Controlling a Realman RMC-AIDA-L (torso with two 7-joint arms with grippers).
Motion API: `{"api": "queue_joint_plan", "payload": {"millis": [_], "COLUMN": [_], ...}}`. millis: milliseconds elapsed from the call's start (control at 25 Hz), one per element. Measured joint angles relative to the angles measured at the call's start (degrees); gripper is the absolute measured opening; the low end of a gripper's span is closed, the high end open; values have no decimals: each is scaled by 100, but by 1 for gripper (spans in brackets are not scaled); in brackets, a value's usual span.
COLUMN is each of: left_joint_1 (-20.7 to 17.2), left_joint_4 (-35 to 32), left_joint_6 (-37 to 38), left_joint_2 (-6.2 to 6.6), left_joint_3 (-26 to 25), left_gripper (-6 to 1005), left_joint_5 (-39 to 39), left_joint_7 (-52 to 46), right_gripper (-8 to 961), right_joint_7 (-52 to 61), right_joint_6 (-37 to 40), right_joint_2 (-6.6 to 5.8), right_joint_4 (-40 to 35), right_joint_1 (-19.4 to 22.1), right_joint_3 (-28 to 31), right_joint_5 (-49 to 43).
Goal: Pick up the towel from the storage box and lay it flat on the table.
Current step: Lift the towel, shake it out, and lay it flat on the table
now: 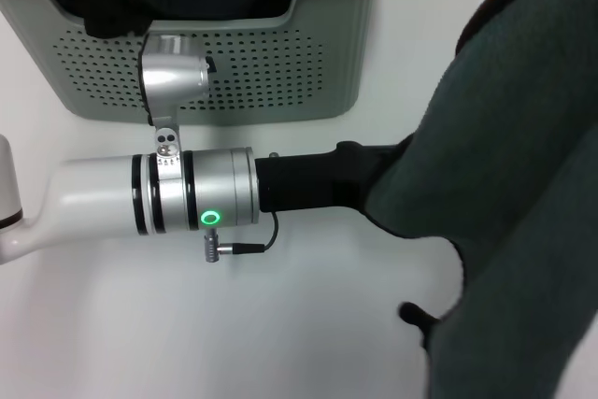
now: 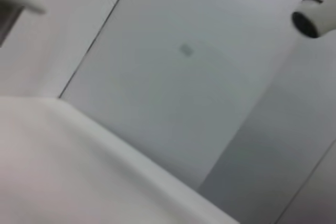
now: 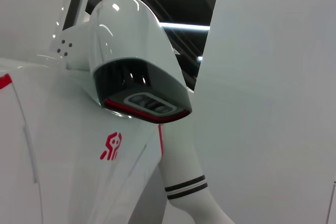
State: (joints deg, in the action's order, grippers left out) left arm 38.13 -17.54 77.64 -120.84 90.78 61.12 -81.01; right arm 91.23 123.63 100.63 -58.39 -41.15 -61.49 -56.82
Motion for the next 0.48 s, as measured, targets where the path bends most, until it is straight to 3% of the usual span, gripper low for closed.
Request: {"api": "queue_joint_plan", "payload": {"millis": [200,480], "left_joint_1": [-1,-266], "left_joint_4": [-136,-239], "left_joint_6": [657,2320], "left_joint_2": [0,9], "left_joint_3": [240,406], "left_gripper": [448,447], "left_joint_5": [-227,-1335], "left_joint_7": [61,483], "right_gripper": [70,73], "right_joint_7": [-5,-129], "right_joint_6": [2,-4], "right_joint_2": [5,-31], "right_joint_4": [44,354], "right_joint_1": [1,49], "right_joint_3": [-6,-156], "right_joint_5": [-26,-86]}}
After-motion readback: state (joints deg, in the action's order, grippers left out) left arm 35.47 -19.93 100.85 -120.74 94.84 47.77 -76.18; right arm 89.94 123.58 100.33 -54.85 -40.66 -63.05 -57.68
